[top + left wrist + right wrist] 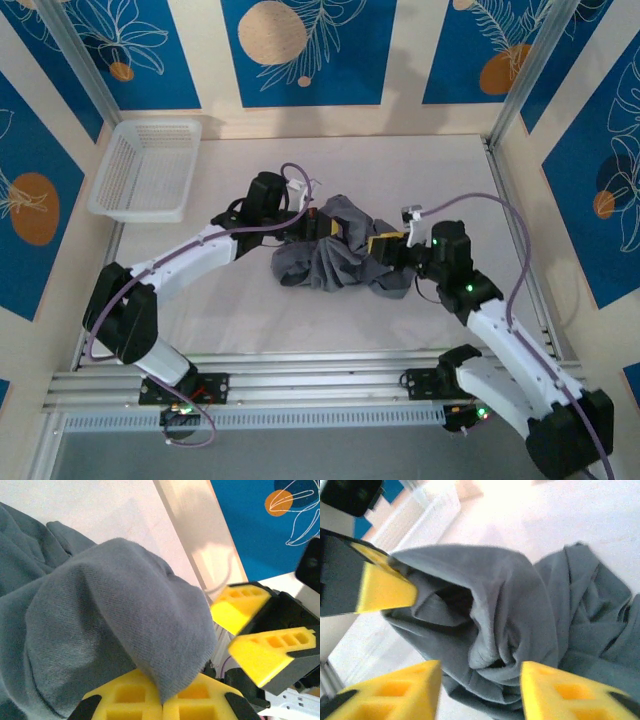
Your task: Fold the inside-out t-shirt
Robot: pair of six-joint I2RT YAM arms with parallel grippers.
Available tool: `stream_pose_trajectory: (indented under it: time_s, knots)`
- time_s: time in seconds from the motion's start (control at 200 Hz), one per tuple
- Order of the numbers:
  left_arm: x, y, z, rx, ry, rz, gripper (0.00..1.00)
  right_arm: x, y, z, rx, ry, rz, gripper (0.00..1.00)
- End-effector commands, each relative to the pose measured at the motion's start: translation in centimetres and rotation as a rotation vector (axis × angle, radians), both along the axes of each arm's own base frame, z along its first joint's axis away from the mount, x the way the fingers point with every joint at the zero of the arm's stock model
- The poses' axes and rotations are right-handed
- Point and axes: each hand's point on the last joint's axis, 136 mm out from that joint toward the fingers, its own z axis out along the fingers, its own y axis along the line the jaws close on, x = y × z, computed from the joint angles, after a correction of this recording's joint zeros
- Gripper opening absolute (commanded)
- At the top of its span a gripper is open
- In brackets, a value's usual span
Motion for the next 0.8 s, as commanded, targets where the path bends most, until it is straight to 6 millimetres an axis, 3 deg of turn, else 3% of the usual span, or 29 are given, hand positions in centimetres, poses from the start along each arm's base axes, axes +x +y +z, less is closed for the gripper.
stream_pose_trajectory:
  time_s: [0.0,0.06,0.15,0.275,0.415,0.595,0.795]
  knots:
    - [0.0,0.0,1.1,-0.02,-0.009,-0.021,0.0,1.2,-0.8,2.0,0.083,-0.015,-0.133,0.3]
    - [0.0,-0.1,0.8,-0.017,-0.001,-0.02,0.0,0.7,0.0,0.8,0.167,0.19,-0.165,0.24]
    - [0.2,-0.2,0.6,-0.014,0.009,-0.018,0.0,-0.4,2.4,-1.1,0.279,0.496,-0.147,0.26]
    - [0.2,0.0,0.3,-0.01,0.015,-0.006,0.0,-0.7,4.9,-2.0,0.374,0.723,-0.135,0.28]
    - [0.1,0.0,0.1,-0.006,0.024,-0.006,0.0,0.0,5.9,-2.6,0.393,0.764,-0.159,0.3]
    - [0.1,0.1,0.0,-0.008,0.027,0.002,0.0,1.5,4.4,-3.5,0.342,0.716,-0.275,0.35]
    - [0.2,-0.1,0.0,-0.011,0.026,-0.002,0.0,3.2,3.9,-4.1,0.32,0.661,-0.311,0.4]
